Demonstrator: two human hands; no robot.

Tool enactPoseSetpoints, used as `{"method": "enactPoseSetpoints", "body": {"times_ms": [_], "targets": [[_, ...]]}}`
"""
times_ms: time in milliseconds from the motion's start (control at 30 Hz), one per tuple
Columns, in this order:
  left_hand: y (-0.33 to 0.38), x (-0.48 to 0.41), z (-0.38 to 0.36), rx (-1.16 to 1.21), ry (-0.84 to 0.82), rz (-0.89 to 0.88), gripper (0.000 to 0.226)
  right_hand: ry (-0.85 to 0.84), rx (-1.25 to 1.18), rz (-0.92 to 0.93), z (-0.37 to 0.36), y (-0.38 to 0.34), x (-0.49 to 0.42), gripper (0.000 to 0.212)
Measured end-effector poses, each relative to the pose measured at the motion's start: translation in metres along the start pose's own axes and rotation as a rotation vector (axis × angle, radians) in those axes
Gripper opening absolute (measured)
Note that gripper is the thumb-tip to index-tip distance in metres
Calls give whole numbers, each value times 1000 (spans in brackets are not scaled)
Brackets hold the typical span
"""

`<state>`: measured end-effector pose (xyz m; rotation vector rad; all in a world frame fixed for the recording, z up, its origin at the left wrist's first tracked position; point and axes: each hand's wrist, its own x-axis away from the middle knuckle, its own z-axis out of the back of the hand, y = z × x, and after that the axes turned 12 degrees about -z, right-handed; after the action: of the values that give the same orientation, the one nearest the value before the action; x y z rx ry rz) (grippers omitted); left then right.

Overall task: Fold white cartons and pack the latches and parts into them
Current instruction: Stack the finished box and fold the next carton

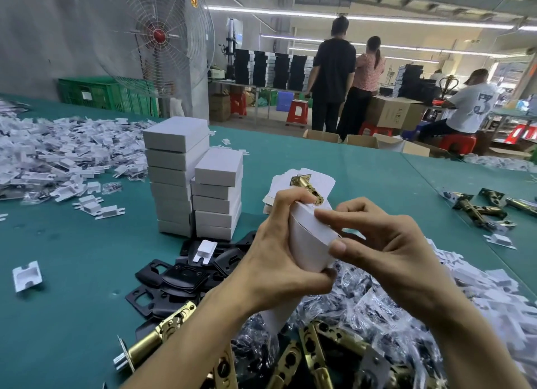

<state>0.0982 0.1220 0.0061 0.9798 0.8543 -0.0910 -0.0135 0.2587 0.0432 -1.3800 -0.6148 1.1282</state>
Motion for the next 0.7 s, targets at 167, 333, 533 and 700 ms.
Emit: {"method": "enactPoseSetpoints", "body": {"times_ms": [167,333,533,700], "targets": [[2,1,0,-34,-12,-13,76,76,-112,36,-5,6,-5,30],[3,0,0,-112,124,-36,72,153,-34,27,-12,9,-8,28],[-1,-1,-2,-214,216,-29,73,173,5,-54,-15,11,-8,27],[-5,2,-2,-170,83,36,83,265,-29,-47,-12,12,-9,19]]}}
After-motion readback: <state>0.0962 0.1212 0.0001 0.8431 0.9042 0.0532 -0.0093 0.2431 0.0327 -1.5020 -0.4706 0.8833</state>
